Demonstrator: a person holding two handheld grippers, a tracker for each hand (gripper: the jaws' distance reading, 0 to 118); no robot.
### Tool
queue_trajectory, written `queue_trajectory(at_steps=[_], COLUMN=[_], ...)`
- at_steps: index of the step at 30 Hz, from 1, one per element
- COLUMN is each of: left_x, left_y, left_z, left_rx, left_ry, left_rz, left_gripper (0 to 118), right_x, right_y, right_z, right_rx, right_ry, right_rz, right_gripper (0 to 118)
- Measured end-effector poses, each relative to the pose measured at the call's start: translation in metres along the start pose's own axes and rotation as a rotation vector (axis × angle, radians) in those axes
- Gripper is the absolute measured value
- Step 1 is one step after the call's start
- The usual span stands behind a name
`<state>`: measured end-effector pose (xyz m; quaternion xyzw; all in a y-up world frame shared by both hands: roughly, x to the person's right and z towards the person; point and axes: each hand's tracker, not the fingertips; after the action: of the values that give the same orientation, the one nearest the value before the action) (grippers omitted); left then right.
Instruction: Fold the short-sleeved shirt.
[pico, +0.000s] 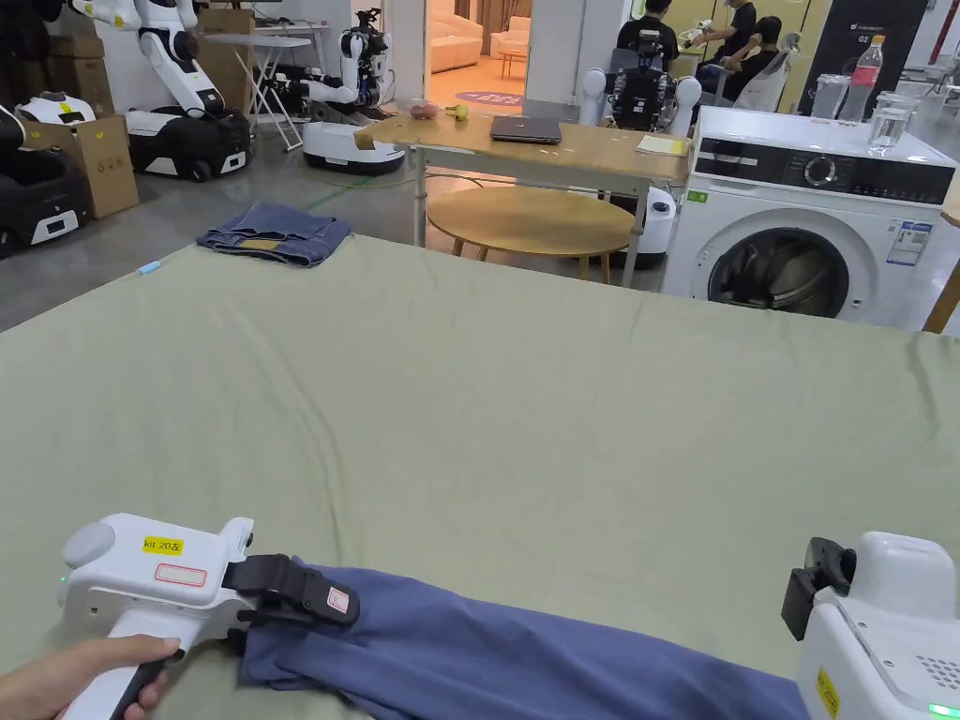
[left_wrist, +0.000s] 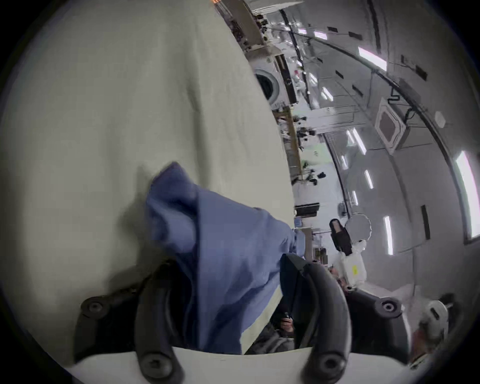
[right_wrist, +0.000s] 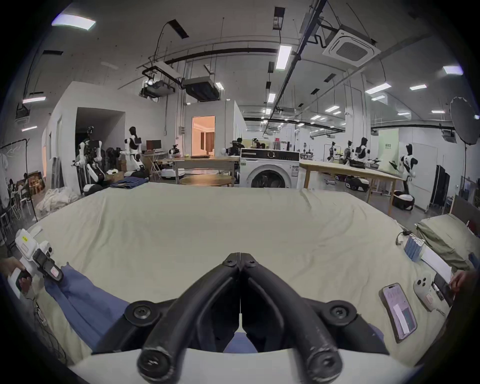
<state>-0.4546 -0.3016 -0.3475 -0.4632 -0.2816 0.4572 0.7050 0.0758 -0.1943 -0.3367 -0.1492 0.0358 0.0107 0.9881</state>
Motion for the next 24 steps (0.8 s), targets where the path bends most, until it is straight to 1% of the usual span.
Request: queue_trajectory(at_steps=[2, 4, 5, 6, 8, 9, 12, 14, 18, 19, 20, 21, 24], left_x=[0.004, 0.007, 0.011, 0.02, 0.039, 0.029, 0.05, 0.064, 0.085, 0.088, 0.091, 0.108, 0.122], left_y=[-0.006, -0.014, -0.001, -0.001, -0.004, 0.005, 0.011, 0.018, 0.028, 0.031, 0.034, 0.02, 0.018], left_z=[-0.009, -0.008, 0.008, 0.011, 0.015, 0.019, 0.034, 0.041, 0.067, 0.076, 0.086, 0.091, 0.107], left_rx=[0.009, 0.029, 0.036, 0.027, 0.031, 0.037, 0.058, 0.069, 0.097, 0.105, 0.122, 0.123, 0.136], left_ry=[0.128, 0.08, 0.091, 0.155, 0.199, 0.194, 0.194, 0.22, 0.276, 0.296, 0.343, 0.399, 0.519], left_rz=[0.017, 0.025, 0.005, -0.037, -0.08, -0.085, -0.113, -0.184, -0.165, -0.162, -0.161, -0.161, -0.153], left_gripper=[4, 2, 2, 2, 1, 1, 1, 1, 1, 1, 1, 1, 1], right_x=[0.0, 0.0, 0.0, 0.001, 0.002, 0.002, 0.003, 0.003, 0.003, 0.003, 0.003, 0.002, 0.0], right_y=[-0.001, -0.001, -0.001, 0.0, 0.0, 0.0, 0.002, 0.003, 0.006, 0.007, 0.007, 0.008, 0.008], right_z=[0.0, 0.0, 0.0, -0.001, -0.001, -0.002, -0.003, -0.004, -0.005, -0.005, -0.006, -0.007, -0.009], right_rx=[-0.001, -0.003, -0.005, -0.006, -0.008, -0.008, -0.006, -0.005, -0.005, -0.006, -0.006, -0.006, -0.007], right_ry=[0.004, 0.005, 0.006, 0.007, 0.01, 0.01, 0.012, 0.014, 0.023, 0.026, 0.03, 0.032, 0.041], right_rz=[-0.002, 0.002, 0.003, 0.002, 0.003, 0.005, 0.009, 0.009, 0.003, 0.004, 0.008, 0.011, 0.018], right_gripper=[0, 0, 0, 0, 0, 0, 0, 0, 0, 0, 0, 0, 0])
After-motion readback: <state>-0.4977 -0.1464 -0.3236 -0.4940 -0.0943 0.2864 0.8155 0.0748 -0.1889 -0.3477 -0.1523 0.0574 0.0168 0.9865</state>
